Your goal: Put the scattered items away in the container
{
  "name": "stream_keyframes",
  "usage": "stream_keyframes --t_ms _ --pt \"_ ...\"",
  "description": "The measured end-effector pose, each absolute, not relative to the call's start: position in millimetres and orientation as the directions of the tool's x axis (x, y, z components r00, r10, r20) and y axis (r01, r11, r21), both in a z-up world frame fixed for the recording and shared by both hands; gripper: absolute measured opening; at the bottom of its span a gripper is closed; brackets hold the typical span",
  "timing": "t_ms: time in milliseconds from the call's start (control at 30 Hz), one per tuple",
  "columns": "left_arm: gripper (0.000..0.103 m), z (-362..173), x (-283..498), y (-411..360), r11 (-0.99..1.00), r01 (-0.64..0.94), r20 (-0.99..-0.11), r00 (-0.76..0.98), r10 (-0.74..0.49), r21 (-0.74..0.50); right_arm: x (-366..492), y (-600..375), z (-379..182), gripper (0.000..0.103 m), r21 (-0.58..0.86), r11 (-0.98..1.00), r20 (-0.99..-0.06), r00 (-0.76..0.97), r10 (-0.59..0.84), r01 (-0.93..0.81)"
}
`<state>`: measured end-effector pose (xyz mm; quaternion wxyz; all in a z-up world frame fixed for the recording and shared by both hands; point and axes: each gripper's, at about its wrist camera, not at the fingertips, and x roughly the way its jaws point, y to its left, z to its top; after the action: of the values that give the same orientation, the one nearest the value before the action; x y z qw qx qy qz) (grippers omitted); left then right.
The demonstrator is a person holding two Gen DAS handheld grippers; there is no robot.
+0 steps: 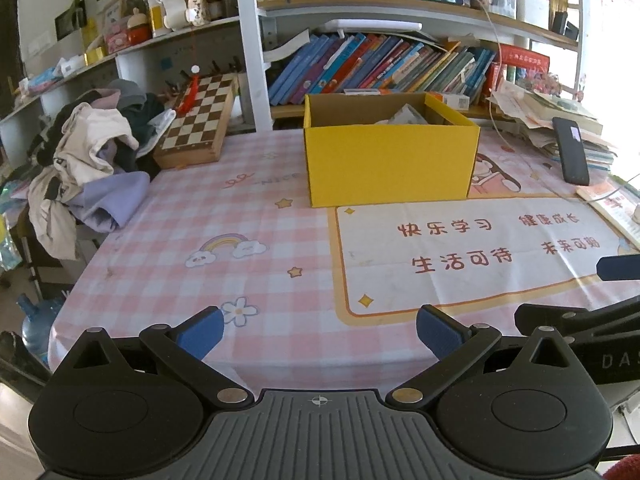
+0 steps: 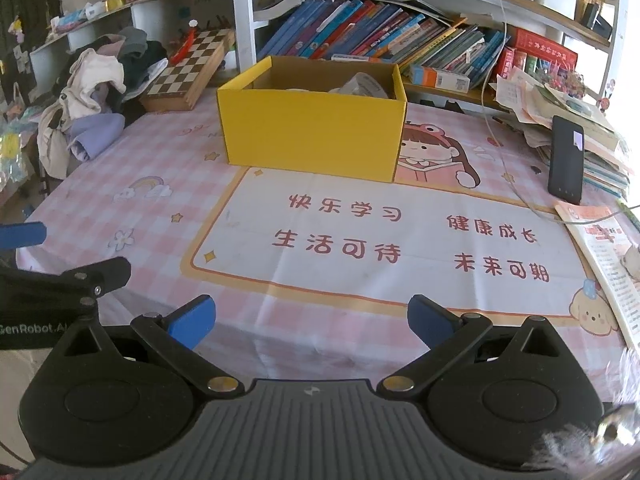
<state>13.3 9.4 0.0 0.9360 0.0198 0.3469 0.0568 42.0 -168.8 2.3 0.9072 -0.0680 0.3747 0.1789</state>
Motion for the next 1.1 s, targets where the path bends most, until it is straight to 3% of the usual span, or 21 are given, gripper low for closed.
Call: stream_keyframes --t_ms 1100 --pt "0.103 -6.1 15.7 17.5 0.994 -0.104 -0.672 0.734 0.094 0.025 47.4 -166.6 1.4 0.103 0.006 0.928 -0.712 0.650 0.265 -0.372"
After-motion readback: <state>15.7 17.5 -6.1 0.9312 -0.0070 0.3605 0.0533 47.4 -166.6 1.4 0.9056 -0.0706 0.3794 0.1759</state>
